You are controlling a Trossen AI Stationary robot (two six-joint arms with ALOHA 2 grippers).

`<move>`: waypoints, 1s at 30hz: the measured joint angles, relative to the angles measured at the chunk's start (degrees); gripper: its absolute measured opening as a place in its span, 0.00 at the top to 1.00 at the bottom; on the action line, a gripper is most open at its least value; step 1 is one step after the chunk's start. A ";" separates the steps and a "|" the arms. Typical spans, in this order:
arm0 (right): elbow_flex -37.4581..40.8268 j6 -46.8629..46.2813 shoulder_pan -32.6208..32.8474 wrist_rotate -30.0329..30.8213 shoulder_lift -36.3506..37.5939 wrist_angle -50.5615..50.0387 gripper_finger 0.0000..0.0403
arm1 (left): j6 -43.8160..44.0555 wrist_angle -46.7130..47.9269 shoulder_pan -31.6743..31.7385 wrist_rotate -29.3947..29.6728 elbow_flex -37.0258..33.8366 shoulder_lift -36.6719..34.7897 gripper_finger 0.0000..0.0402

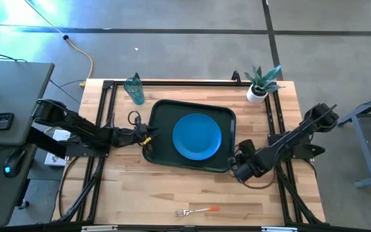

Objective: Pick and place plate/cup/fork/spoon on tray

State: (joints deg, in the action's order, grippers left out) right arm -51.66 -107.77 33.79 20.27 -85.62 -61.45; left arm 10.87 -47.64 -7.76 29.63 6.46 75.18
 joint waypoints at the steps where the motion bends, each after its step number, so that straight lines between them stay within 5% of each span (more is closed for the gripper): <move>1: 0.00 -0.82 0.53 -0.02 -0.22 -0.14 0.68 | -0.02 -0.07 -0.17 -0.36 0.30 0.75 0.69; 10: 0.02 -3.17 5.09 -6.93 -5.66 7.02 0.68 | 0.94 -0.20 -0.31 -0.62 1.82 6.11 0.69; 30: 0.04 0.04 2.89 -4.47 -9.69 2.18 0.75 | 4.13 0.05 -4.58 -1.03 10.19 19.01 0.69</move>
State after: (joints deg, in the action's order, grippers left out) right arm -51.62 -107.73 36.68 15.80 -95.31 -59.27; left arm 15.00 -47.59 -12.35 28.60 16.64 94.19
